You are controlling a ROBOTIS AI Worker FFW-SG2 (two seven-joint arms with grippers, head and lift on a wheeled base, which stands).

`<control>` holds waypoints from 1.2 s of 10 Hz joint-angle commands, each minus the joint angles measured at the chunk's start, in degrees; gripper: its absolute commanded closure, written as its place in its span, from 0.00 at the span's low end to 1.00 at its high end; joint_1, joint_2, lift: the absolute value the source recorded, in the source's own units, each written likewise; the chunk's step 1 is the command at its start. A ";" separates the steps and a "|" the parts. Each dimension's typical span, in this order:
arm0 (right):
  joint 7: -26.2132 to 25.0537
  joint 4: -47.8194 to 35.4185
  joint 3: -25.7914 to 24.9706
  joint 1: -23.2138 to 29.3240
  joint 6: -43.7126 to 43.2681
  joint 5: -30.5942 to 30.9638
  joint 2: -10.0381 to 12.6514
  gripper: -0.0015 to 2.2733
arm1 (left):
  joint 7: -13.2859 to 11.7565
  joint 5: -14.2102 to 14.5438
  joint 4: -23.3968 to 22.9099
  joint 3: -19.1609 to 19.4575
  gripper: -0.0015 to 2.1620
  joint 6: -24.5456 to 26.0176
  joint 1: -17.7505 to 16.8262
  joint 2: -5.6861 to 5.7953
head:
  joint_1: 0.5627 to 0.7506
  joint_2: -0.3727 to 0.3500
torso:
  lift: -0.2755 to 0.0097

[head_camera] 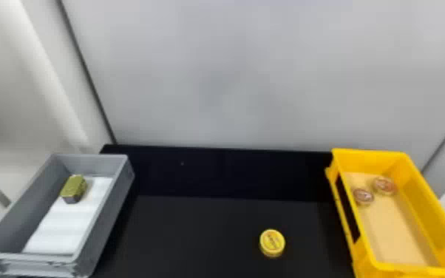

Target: Pick up the round yellow can and place it in the yellow rectangular box

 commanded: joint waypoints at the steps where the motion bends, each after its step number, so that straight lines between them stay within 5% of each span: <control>1: 0.18 -0.03 0.09 -0.20 0.16 -0.11 0.00 0.06 | -0.05 0.00 -0.01 -0.08 0.13 0.23 -0.01 0.10 | 0.53 0.59 | 0.93; 8: 0.00 -0.03 0.09 -0.20 2.89 -2.30 0.00 0.06 | -0.22 0.09 -0.18 -0.26 0.13 0.49 -0.28 0.18 | 0.53 0.59 | 0.93; 12: 6.33 -1.52 -5.98 0.24 27.95 -18.57 6.42 0.06 | -0.57 0.53 -1.24 -0.52 0.13 1.11 -0.80 0.27 | 0.53 0.59 | 0.93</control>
